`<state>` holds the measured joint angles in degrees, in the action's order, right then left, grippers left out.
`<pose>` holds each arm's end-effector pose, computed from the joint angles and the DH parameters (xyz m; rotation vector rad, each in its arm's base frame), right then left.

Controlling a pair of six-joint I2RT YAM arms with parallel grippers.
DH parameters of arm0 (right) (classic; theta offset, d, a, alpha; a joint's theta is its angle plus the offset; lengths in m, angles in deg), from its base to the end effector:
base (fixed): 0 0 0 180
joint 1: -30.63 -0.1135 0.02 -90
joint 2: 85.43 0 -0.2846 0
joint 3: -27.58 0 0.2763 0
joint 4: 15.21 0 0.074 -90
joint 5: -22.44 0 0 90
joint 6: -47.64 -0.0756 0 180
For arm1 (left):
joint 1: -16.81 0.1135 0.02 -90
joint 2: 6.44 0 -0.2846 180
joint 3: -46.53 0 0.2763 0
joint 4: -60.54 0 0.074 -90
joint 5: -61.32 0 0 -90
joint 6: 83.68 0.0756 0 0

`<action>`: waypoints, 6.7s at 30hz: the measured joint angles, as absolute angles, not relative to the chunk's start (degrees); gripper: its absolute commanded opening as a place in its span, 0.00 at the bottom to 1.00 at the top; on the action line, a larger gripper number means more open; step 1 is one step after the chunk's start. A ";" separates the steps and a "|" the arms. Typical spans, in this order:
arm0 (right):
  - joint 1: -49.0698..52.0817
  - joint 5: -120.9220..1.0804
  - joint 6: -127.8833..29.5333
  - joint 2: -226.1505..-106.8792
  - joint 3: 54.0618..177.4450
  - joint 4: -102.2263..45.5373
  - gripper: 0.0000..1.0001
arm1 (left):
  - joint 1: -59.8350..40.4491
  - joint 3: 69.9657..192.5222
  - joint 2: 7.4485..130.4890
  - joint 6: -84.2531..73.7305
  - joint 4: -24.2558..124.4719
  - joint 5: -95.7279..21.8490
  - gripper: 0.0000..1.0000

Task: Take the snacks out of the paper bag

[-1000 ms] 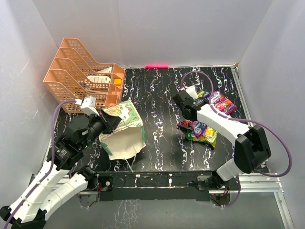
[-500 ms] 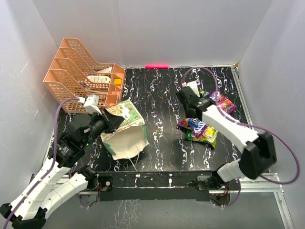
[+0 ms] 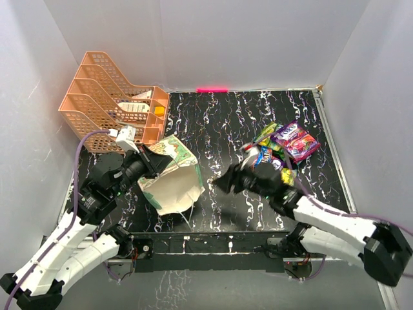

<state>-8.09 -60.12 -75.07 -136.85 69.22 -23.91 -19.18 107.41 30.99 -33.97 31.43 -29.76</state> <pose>0.1937 0.1678 0.2418 -0.1992 2.0010 0.9505 0.1580 -0.1165 0.3817 -0.0514 1.7734 -1.0056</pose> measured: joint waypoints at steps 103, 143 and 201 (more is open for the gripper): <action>-37.88 -84.97 -80.99 -225.00 115.30 36.00 0.72 | -19.22 97.01 46.80 -44.31 61.63 -60.95 0.00; -38.64 -92.84 -68.75 -197.31 78.34 40.46 0.07 | -19.22 97.88 30.82 -31.77 35.78 -34.72 0.00; -31.12 -71.44 -113.58 -186.14 67.67 20.67 0.07 | -19.31 111.21 44.17 -18.22 34.68 -52.82 0.00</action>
